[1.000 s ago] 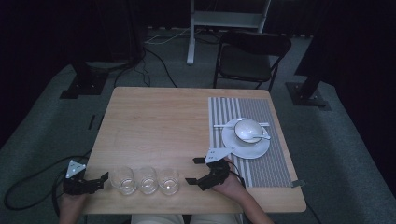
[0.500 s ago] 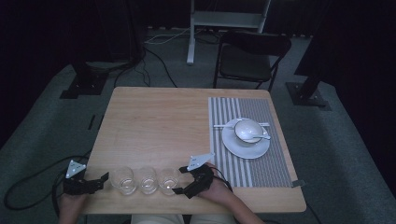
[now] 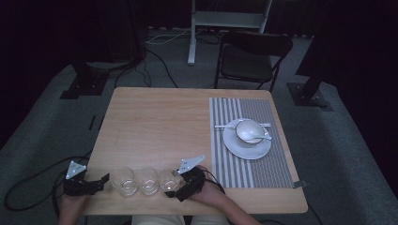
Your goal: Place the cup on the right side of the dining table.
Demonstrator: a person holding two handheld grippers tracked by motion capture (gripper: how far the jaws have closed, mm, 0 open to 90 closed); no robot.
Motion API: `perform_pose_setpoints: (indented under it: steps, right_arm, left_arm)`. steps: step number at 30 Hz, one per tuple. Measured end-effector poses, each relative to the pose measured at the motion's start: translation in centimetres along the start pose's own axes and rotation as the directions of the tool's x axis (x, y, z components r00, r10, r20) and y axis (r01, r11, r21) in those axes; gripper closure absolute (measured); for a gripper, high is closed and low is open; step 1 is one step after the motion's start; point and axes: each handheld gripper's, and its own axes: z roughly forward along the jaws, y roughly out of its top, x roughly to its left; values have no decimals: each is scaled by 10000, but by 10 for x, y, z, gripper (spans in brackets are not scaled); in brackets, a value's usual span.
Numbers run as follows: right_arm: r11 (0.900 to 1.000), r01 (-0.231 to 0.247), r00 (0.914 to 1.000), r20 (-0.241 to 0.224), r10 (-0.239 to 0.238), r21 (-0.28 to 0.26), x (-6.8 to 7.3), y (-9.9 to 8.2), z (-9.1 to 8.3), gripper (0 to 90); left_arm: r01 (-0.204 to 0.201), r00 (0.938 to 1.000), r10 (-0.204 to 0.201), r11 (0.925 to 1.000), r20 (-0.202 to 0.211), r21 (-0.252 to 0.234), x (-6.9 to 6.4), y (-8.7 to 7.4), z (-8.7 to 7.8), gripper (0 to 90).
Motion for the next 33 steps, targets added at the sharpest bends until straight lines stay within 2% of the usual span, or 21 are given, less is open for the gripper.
perform_pose_setpoints:
  steps: [6,8,13,20,22,23,25,27,29,33]
  right_arm:
    - [9999,-54,10000,62,53,137,-1,2,9,120]
    - [9999,41,9997,247,-43,109,1,2,12,126]
    - [9999,11,9991,415,-17,150,3,3,17,131]
    - [9995,195,9973,699,-211,228,5,4,19,159]
    - [9991,336,9943,1006,-361,263,8,4,20,183]
    - [9991,336,9943,1006,-361,263,8,4,20,183]
    - [9979,555,9883,1407,-596,323,10,3,20,205]
    - [9976,608,9871,1461,-649,323,11,3,20,205]
    - [9959,804,9805,1763,-864,408,14,2,21,207]
    - [9957,830,9764,1968,-894,402,15,2,20,208]
  left_arm:
    - [-5,10000,5,10000,49,-21,0,0,0,2]
    - [24,10000,-23,10000,92,-46,1,0,0,2]
    - [-15,10000,15,10000,82,4,0,0,0,2]
    - [-12,10000,12,10000,95,-3,0,0,0,2]
    - [-9,9999,10,10000,119,-48,0,0,-1,2]
    - [-9,9999,10,10000,119,-48,0,0,-1,2]
    - [-17,9999,17,10000,112,-35,0,0,-1,2]
    - [-13,9999,13,10000,111,-42,0,0,-1,2]
    - [5,9999,-4,10000,117,-40,1,0,-1,2]
    - [-3,9999,3,10000,123,-34,0,0,0,2]
